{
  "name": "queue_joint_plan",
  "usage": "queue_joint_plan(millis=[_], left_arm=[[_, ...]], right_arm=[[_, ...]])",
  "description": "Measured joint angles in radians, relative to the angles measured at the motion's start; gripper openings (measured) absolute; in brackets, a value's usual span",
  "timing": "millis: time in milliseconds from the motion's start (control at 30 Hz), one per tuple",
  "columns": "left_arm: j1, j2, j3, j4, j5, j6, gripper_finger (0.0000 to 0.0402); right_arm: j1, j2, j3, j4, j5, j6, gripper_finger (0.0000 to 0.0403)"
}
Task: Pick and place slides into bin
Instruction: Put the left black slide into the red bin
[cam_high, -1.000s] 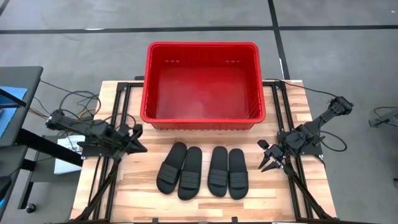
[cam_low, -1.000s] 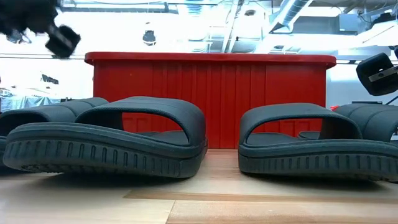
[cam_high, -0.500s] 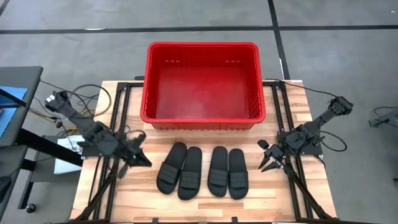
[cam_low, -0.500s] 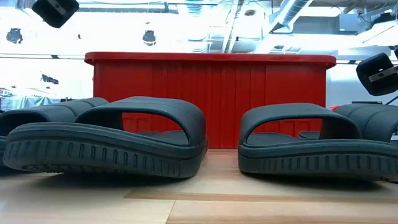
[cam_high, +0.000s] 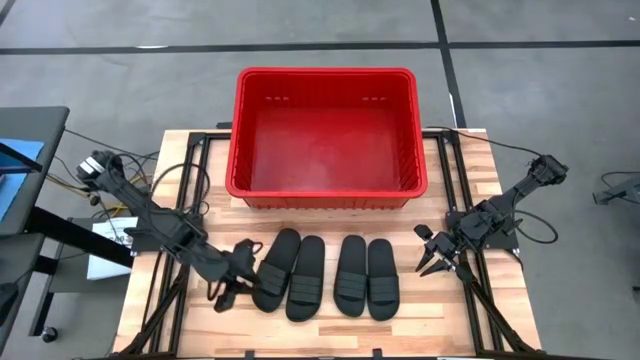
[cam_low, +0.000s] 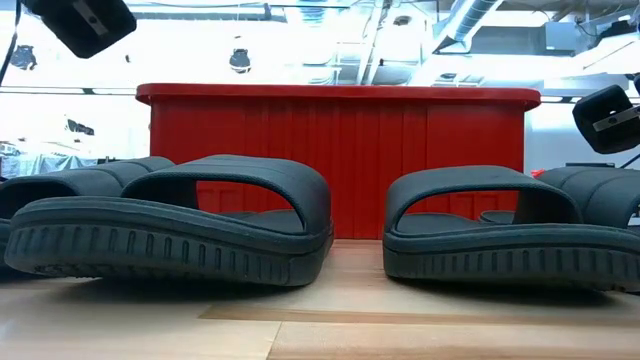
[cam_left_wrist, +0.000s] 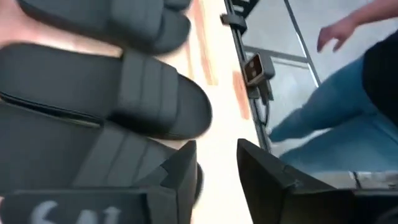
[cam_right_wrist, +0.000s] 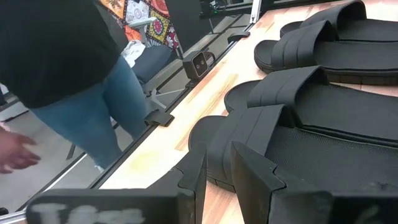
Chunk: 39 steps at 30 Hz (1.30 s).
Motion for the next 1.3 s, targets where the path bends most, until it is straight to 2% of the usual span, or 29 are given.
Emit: queue_joint_plan(millis=[267,600,800,967,1300], left_arm=[[-0.019,0.157,0.112,-0.157,0.031,-0.038,0.0148],[-0.051,0.368,0.25,-0.249,-0.004,0.027,0.0137],[-0.051,0.469,0.308,-0.314,0.051,0.04,0.0135],[-0.056,0.495,0.316,-0.345,0.076,0.04,0.0134],[-0.058,0.494,0.316,-0.398,0.034,0.04,0.0134]], right_arm=[[0.0,0.0,0.0,0.0,0.0,0.0,0.0066],[0.0,0.0,0.0,0.0,0.0,0.0,0.0066],[0.0,0.0,0.0,0.0,0.0,0.0,0.0066],[0.0,0.0,0.0,0.0,0.0,0.0,0.0066],[0.0,0.0,0.0,0.0,0.0,0.0,0.0066]])
